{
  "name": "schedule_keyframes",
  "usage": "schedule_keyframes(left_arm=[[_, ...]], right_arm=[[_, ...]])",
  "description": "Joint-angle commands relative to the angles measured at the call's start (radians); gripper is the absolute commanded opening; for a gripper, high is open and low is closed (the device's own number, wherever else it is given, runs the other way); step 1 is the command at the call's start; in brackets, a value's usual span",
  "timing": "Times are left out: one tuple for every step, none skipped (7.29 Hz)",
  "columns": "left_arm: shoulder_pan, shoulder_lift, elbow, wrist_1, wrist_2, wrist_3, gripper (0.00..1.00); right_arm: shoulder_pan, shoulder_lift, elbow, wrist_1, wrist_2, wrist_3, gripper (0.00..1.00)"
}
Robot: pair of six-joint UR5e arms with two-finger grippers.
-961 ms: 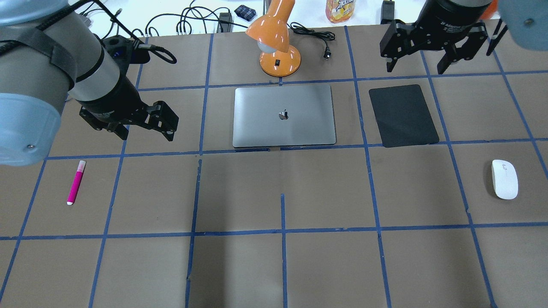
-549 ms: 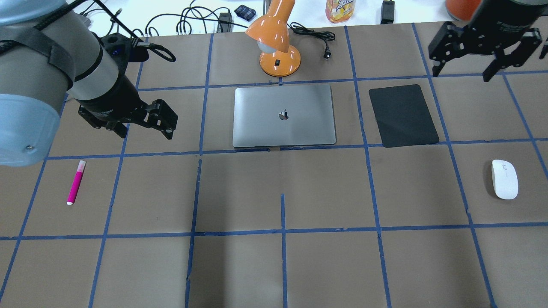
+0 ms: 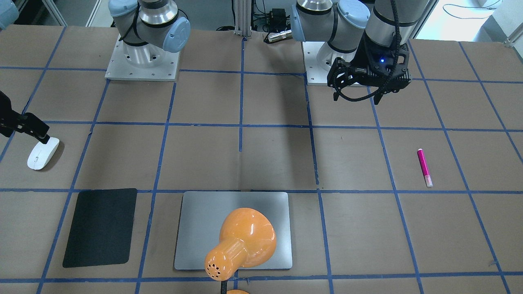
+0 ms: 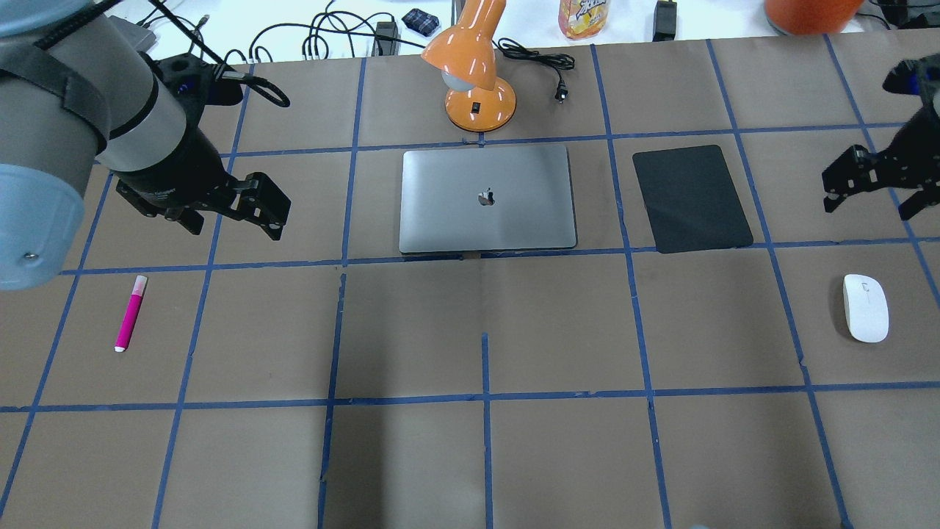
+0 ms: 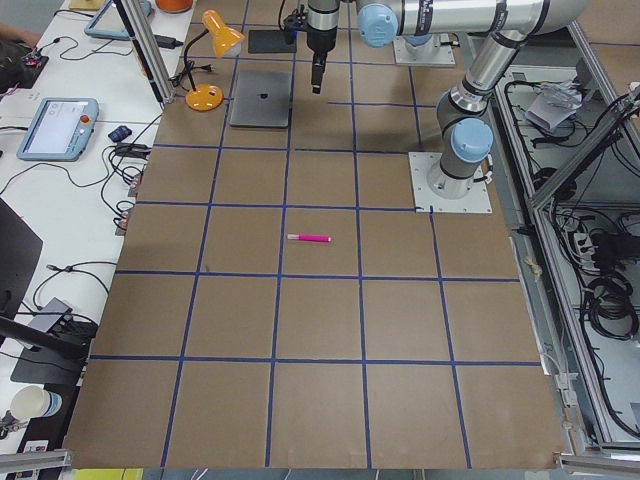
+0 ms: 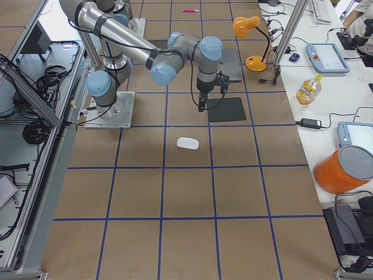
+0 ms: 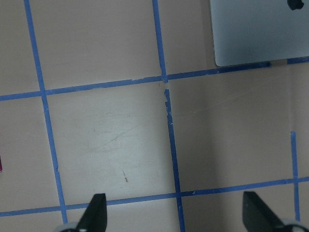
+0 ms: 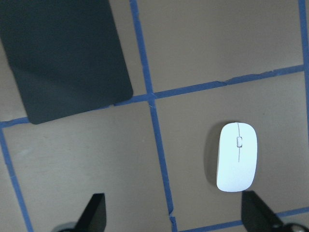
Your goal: Place pen and mouse around notebook
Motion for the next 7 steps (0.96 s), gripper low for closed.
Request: schedule_keyframes(left_arm=[[0.175,0.000,-0.033,0.010,0.025,0.136,1.00],[0.301,-0.020,-0.046,0.040,0.022,0.167,1.00],[0.407,-0.041,-0.060,0.098,0.013,0.254,1.00],[0.478,-0.058,-0.086,0.156,0.011,0.451,1.00],[0.536,-0.092,-0.112,0.212,0.008,0.486,1.00],[0.582,-0.130,-0.132,0.288,0.008,0.490,1.00],[0.602,-0.193,-0.152,0.371,0.008,0.488,1.00]], right_arm=[[-0.121,0.056,0.175,-0.282,0.000,-0.114,1.00],[-0.132,0.091,0.196,-0.326,0.000,-0.127,1.00],[-0.141,0.128,0.194,-0.328,-0.015,-0.153,1.00],[-0.152,0.157,0.194,-0.336,-0.041,-0.176,1.00],[-0.173,0.177,0.196,-0.361,-0.043,-0.176,1.00],[-0.190,0.194,0.197,-0.360,-0.043,-0.178,1.00],[-0.192,0.205,0.200,-0.359,-0.041,-0.178,1.00]])
